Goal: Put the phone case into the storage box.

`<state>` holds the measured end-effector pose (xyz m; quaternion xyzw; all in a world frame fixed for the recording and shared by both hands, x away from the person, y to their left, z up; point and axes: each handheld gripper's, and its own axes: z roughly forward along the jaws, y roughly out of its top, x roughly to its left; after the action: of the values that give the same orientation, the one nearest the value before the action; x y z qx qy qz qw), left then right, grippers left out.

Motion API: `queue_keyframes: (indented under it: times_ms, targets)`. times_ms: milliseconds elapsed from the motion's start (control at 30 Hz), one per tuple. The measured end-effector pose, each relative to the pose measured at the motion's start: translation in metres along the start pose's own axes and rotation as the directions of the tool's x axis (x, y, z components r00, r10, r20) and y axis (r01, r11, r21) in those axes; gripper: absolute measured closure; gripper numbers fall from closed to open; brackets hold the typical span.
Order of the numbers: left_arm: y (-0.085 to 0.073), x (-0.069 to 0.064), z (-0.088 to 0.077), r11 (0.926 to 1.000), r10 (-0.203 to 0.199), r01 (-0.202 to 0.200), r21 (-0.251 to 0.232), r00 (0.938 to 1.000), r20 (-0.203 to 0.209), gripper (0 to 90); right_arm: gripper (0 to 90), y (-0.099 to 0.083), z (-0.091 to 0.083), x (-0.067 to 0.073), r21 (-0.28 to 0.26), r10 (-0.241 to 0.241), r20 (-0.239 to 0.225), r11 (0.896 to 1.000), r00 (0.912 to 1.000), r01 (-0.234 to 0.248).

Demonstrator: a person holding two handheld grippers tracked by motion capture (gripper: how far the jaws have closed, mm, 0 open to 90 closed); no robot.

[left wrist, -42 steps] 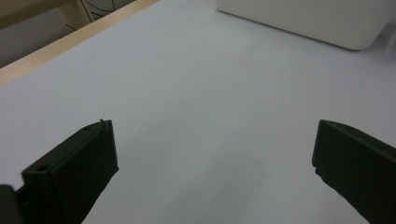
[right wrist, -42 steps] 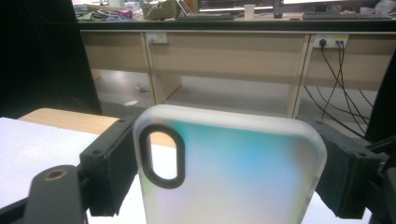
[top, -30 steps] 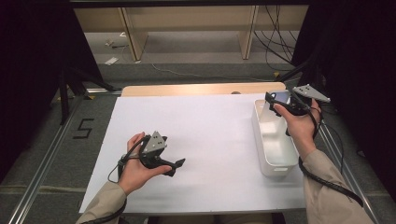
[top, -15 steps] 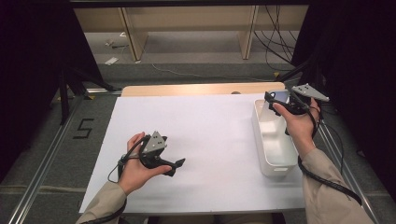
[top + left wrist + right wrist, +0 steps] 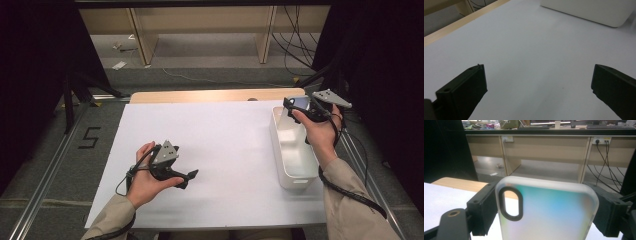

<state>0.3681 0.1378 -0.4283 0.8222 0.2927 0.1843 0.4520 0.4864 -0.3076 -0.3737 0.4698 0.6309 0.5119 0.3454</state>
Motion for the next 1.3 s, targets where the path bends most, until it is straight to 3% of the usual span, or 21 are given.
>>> queue_keyframes:
  times_ms: [1300]
  targets:
    - [-0.0001,0.0,0.0001,1.0,0.0,0.0,-0.001,1.0,0.001,0.0,19.0,-0.0003,0.01,-0.003,0.005,0.003,0.009,1.0,1.0,-0.003]
